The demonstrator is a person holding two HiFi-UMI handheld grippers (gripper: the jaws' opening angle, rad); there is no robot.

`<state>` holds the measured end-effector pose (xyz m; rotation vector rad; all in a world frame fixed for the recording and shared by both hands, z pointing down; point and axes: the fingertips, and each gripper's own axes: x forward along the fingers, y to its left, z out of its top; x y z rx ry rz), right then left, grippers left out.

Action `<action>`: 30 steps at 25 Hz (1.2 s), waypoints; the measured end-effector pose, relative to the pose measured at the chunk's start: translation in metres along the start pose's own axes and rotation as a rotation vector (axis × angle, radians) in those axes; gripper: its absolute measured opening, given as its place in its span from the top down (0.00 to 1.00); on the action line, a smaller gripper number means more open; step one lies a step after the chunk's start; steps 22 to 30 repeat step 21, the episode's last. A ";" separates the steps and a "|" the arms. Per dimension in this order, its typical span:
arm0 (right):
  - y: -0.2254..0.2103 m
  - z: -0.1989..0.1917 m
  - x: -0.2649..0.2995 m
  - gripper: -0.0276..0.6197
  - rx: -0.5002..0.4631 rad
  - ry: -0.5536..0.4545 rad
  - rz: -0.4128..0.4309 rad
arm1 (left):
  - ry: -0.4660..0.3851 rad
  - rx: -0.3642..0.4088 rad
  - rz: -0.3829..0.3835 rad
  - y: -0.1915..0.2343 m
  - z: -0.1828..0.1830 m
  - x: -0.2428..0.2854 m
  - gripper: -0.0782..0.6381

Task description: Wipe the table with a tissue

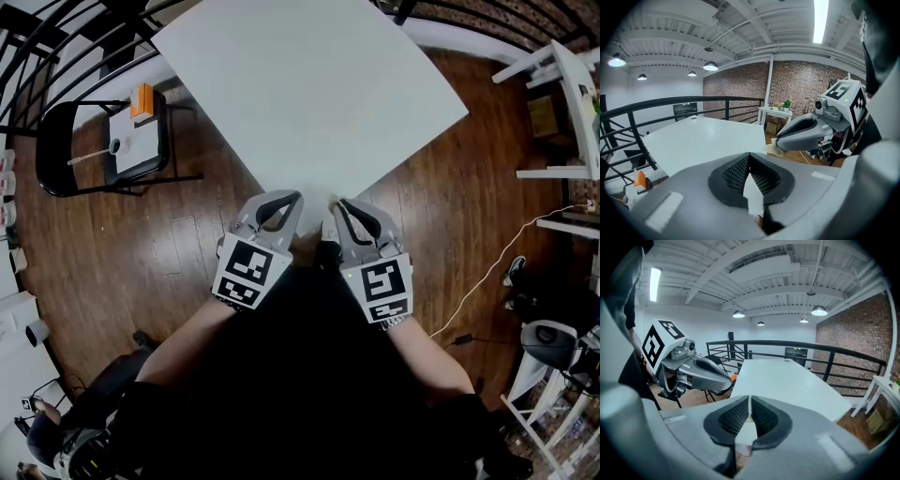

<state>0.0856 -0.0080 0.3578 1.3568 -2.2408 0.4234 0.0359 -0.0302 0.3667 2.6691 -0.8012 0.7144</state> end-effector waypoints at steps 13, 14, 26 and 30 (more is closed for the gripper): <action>0.000 0.005 -0.004 0.95 -0.008 -0.013 -0.005 | -0.008 0.006 0.005 -0.002 0.003 -0.003 0.88; 0.000 0.005 -0.004 0.95 -0.008 -0.012 -0.006 | -0.007 0.006 0.005 -0.003 0.003 -0.003 0.88; 0.002 0.007 -0.005 0.95 -0.008 -0.015 -0.007 | -0.008 0.008 0.004 -0.004 0.003 -0.006 0.88; 0.002 0.007 -0.005 0.95 -0.008 -0.015 -0.007 | -0.008 0.008 0.004 -0.004 0.003 -0.006 0.88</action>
